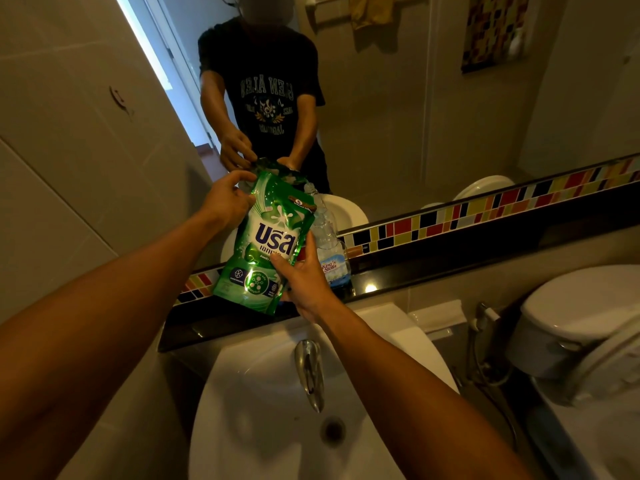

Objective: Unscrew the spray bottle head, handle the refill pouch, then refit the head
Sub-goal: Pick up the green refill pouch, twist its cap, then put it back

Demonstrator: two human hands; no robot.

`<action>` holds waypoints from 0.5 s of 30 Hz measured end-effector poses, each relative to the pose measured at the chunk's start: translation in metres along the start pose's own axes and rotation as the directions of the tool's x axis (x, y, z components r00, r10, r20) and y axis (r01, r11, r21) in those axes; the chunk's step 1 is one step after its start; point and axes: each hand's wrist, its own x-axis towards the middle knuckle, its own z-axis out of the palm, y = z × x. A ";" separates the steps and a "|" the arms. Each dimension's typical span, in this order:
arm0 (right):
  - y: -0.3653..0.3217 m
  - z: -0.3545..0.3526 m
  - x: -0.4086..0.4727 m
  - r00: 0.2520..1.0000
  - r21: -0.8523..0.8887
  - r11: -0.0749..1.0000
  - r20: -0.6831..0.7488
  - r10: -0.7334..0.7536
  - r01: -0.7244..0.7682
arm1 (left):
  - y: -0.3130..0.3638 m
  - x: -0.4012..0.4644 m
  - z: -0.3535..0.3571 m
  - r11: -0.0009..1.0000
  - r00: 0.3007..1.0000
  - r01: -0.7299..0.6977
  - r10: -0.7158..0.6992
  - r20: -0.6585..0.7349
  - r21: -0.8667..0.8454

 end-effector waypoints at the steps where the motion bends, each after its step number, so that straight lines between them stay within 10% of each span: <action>1: 0.000 0.000 0.000 1.000 0.005 1.000 0.002 0.008 -0.008 | 0.001 0.000 0.000 1.000 1.000 -0.001 0.001 0.000 0.001; 15: 0.003 0.003 0.001 1.000 0.010 1.000 -0.002 0.021 -0.021 | 0.003 -0.003 -0.002 1.000 1.000 -0.017 0.016 0.011 0.010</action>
